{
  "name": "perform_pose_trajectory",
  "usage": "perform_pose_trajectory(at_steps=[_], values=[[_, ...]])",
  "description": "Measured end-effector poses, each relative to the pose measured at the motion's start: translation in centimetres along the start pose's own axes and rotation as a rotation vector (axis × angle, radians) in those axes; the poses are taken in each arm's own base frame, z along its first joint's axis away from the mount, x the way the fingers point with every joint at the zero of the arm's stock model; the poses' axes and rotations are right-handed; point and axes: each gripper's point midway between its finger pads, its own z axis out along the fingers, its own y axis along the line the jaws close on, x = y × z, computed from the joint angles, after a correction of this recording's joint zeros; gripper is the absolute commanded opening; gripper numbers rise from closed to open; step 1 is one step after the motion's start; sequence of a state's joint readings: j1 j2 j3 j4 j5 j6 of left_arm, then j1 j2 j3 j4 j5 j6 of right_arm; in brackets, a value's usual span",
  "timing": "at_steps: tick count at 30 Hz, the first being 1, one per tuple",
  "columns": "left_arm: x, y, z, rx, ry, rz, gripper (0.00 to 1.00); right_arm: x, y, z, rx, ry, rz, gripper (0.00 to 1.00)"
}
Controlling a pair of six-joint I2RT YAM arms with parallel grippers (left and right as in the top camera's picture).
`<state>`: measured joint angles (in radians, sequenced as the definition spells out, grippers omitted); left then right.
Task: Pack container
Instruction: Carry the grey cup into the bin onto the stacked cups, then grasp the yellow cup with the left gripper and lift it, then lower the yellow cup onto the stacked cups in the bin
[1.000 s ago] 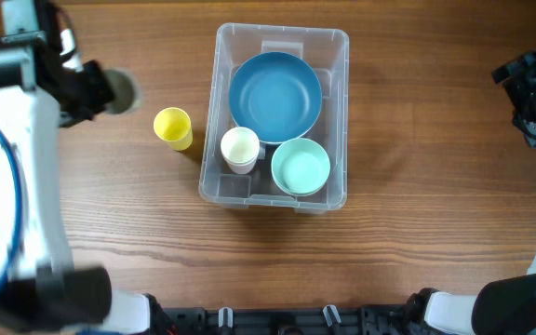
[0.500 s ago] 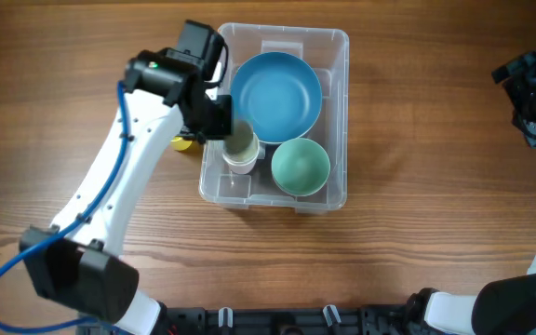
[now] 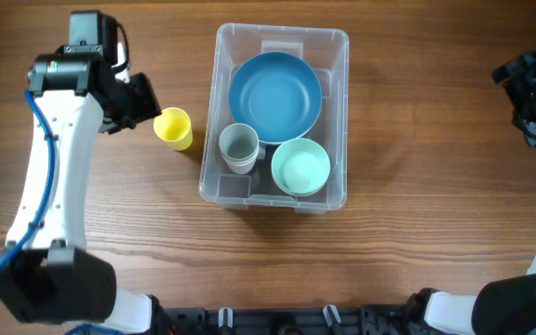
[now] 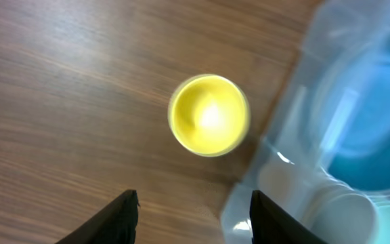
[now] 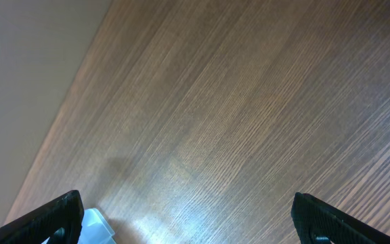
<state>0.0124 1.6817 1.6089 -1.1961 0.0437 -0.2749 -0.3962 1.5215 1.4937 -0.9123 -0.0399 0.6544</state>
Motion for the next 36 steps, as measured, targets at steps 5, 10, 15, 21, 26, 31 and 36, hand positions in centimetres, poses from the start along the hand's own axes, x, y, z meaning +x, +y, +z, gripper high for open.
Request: perform_pose_trajectory(at_steps=[5,10,15,21,26,31,36], values=[[1.3,1.2,8.3,-0.019,0.139,-0.032,0.43,0.0,0.0,0.0,0.0,0.0,0.0,1.0],[2.7,1.4,12.6,-0.025,0.242,-0.047,0.06,0.0,0.0,0.0,0.0,0.0,0.0,1.0],[3.0,1.4,13.3,-0.025,0.263,-0.047,0.04,0.0,0.0,0.0,0.0,0.0,0.0,1.0],[3.1,1.1,9.0,-0.023,0.275,-0.048,0.04,0.0,0.0,0.0,0.0,0.0,0.0,0.99],[0.9,-2.8,-1.5,0.107,0.02,0.032,0.04,0.0,0.0,0.0,0.0,0.0,0.0,1.0],[4.3,-9.6,-7.4,0.233,-0.097,0.253,0.04,0.0,0.0,0.0,0.0,0.0,0.0,1.0],[6.6,-12.2,-3.8,0.188,0.012,0.343,0.04,0.0,0.0,0.0,0.0,0.0,0.0,0.99]])
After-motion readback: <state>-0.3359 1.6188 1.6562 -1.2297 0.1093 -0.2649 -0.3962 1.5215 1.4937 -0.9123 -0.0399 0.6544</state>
